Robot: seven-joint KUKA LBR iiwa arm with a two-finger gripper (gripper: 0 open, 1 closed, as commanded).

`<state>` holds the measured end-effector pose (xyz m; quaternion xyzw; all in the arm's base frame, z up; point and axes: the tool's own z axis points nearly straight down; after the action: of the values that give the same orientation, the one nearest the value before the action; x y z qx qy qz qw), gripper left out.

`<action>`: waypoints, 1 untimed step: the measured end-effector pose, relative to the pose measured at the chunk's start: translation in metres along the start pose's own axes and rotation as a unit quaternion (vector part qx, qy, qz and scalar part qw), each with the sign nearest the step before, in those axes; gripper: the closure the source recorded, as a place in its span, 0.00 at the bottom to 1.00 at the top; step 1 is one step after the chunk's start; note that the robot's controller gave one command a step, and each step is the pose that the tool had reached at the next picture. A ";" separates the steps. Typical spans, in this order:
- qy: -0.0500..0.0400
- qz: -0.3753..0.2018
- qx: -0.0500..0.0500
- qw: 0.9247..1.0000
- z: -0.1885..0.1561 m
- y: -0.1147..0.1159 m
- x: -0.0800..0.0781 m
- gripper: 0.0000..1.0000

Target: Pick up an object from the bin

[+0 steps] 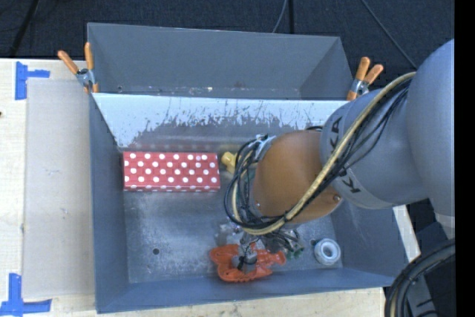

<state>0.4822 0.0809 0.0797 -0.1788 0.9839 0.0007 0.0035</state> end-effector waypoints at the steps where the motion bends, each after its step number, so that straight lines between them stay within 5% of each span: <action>1: 0.000 0.001 0.000 1.000 0.000 0.000 0.000 1.00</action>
Offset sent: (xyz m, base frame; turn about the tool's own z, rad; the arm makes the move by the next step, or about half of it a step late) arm 0.0280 0.0023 0.1432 -0.0120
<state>0.4822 0.0806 0.0797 -0.1781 0.9840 0.0007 0.0034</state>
